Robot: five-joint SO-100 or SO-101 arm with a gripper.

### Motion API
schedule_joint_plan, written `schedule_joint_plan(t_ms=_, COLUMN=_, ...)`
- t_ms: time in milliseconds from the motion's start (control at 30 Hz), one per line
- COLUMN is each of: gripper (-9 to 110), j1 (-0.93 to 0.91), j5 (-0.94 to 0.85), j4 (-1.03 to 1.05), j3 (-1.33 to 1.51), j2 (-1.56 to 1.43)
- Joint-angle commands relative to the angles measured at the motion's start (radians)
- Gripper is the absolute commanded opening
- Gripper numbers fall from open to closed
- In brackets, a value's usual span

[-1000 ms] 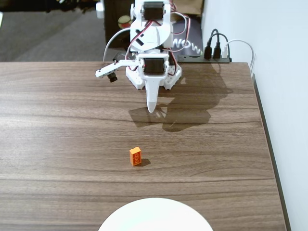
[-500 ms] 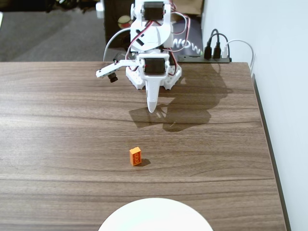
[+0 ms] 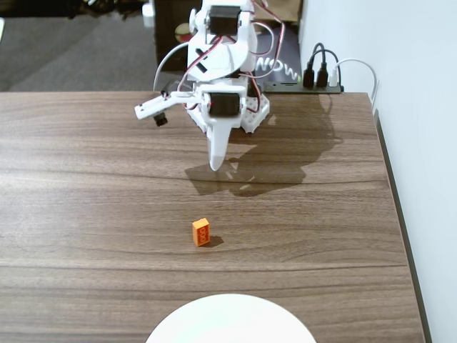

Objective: Grasp a lego block and put it on the plate.

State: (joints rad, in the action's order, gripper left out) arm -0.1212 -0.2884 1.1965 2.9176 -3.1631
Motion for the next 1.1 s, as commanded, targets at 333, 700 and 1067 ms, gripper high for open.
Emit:
schedule_joint_plan(t_ms=333, gripper=1, j1=-0.077, j5=-0.302, j4=-0.014, j3=-0.229, j2=0.206)
schedule_joint_plan(t_ms=700, gripper=1, j1=-0.179, j5=-0.746, j4=-0.058, j3=-0.29, j2=0.367)
schedule_joint_plan(t_ms=1067, gripper=1, j1=-0.222, j5=-1.015, j4=-0.219, j3=-0.334, j2=0.56)
